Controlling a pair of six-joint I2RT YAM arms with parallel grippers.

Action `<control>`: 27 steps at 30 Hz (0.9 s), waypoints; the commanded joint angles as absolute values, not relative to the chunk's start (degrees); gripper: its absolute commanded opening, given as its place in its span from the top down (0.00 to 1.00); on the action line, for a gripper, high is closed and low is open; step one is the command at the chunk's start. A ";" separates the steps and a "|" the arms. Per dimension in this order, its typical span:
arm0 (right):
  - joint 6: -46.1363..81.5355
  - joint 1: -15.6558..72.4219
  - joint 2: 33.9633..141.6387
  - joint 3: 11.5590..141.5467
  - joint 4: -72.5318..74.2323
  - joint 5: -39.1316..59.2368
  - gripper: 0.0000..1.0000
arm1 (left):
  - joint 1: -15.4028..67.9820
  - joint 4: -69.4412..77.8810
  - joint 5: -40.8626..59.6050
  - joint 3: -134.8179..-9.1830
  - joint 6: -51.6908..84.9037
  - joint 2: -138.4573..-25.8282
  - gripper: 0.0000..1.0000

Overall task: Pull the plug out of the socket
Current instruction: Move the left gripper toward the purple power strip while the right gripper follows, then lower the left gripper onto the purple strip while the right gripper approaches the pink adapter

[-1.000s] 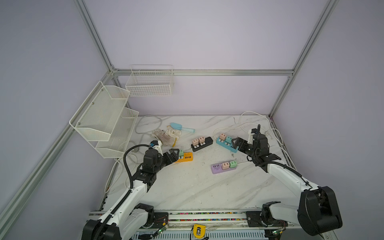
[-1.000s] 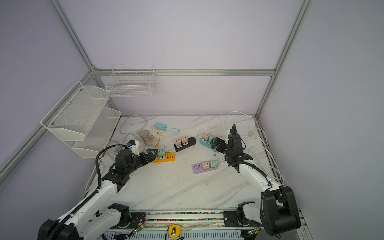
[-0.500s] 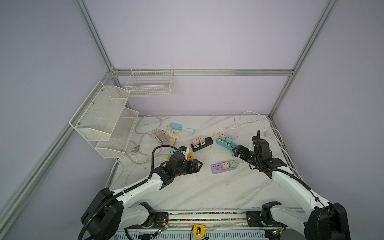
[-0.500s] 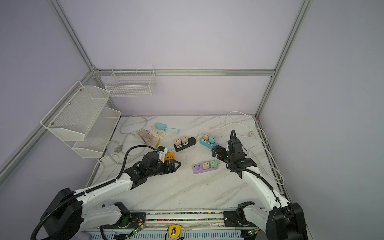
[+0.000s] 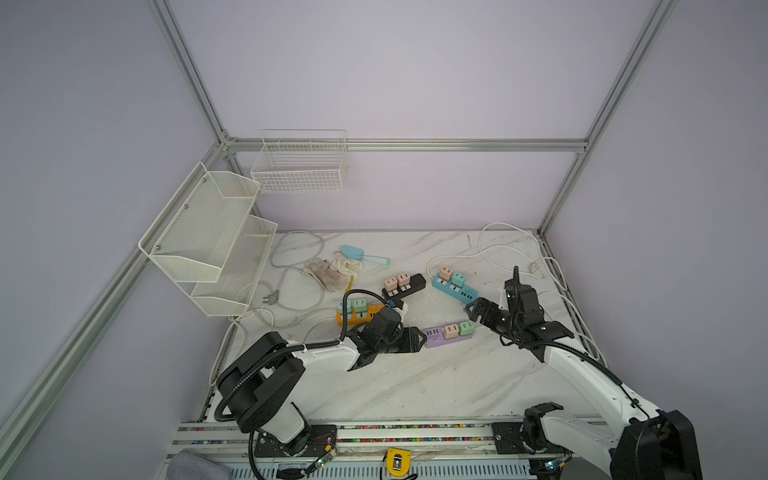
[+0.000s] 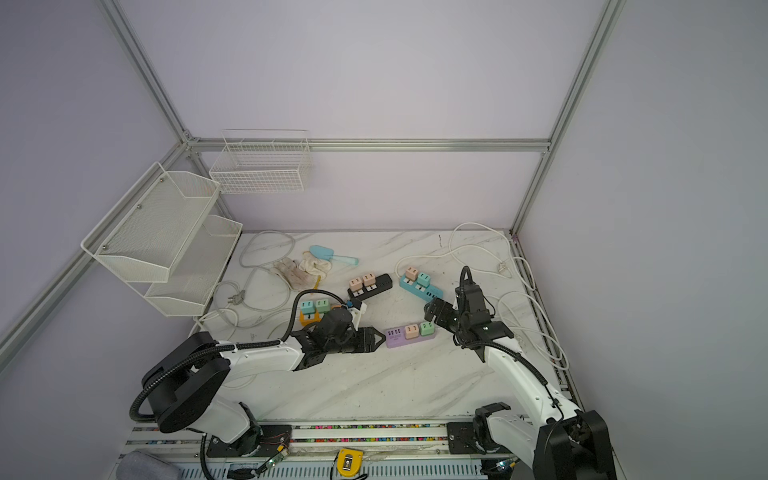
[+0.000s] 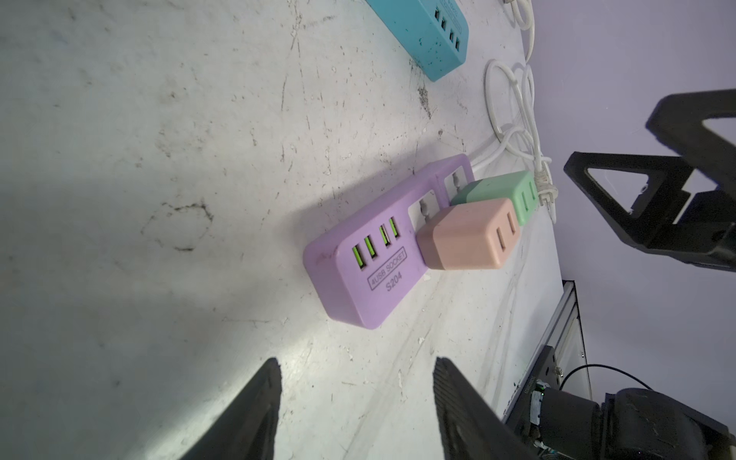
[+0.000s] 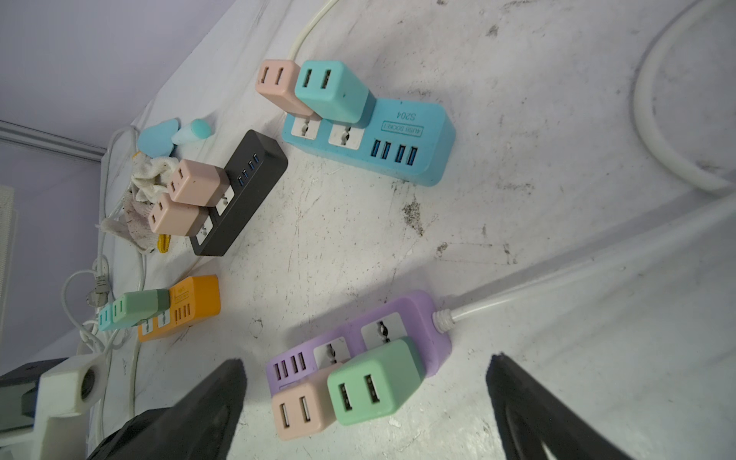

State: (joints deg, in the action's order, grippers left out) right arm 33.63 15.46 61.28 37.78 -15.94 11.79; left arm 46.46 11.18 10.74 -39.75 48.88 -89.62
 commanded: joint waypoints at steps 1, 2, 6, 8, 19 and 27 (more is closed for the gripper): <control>34.55 15.62 60.32 38.12 -15.82 11.13 0.03 | 46.65 16.86 9.41 -43.69 48.19 -91.52 0.40; 34.84 15.60 60.37 38.30 -15.97 10.72 0.03 | 46.67 17.24 9.40 -43.84 48.61 -92.15 0.41; 36.23 15.58 59.76 39.37 -16.57 8.26 0.03 | 47.38 19.38 10.03 -44.73 49.42 -94.44 0.45; 36.39 15.58 59.20 38.96 -16.20 7.20 0.02 | 48.20 19.47 9.37 -45.49 48.99 -95.19 0.45; 36.46 15.56 58.32 39.91 -17.39 3.56 0.03 | 49.37 25.21 11.85 -48.57 49.24 -100.65 0.50; 36.65 15.18 60.08 42.57 -19.09 2.43 0.03 | 52.39 26.28 12.50 -51.31 49.83 -102.80 0.52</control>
